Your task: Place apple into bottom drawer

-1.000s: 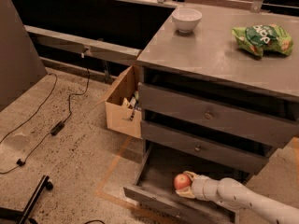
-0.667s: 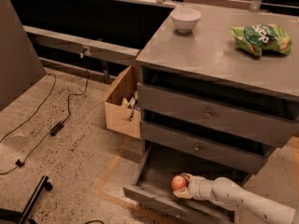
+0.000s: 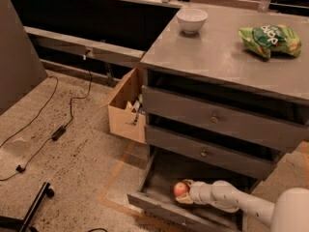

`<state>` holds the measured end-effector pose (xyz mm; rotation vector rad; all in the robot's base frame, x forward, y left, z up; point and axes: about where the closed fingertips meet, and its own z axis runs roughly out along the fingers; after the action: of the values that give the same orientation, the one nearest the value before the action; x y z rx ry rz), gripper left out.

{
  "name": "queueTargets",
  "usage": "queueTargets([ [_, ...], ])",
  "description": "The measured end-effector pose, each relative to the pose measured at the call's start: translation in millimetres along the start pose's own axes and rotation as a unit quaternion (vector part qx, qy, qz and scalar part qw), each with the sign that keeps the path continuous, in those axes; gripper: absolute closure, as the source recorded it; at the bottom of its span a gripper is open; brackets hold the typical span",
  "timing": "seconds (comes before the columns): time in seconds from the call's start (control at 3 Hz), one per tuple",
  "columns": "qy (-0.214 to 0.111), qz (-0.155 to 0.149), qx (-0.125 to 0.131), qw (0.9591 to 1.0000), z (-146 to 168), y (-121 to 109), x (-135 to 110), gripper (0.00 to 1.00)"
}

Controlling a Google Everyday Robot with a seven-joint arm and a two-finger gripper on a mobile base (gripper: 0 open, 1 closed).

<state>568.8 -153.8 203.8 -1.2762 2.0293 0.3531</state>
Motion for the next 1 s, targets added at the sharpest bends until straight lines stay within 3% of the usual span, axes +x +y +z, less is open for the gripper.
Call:
queueTargets([
  [1.0,0.029,0.02,0.019,0.9992,14,-7,22,0.12],
])
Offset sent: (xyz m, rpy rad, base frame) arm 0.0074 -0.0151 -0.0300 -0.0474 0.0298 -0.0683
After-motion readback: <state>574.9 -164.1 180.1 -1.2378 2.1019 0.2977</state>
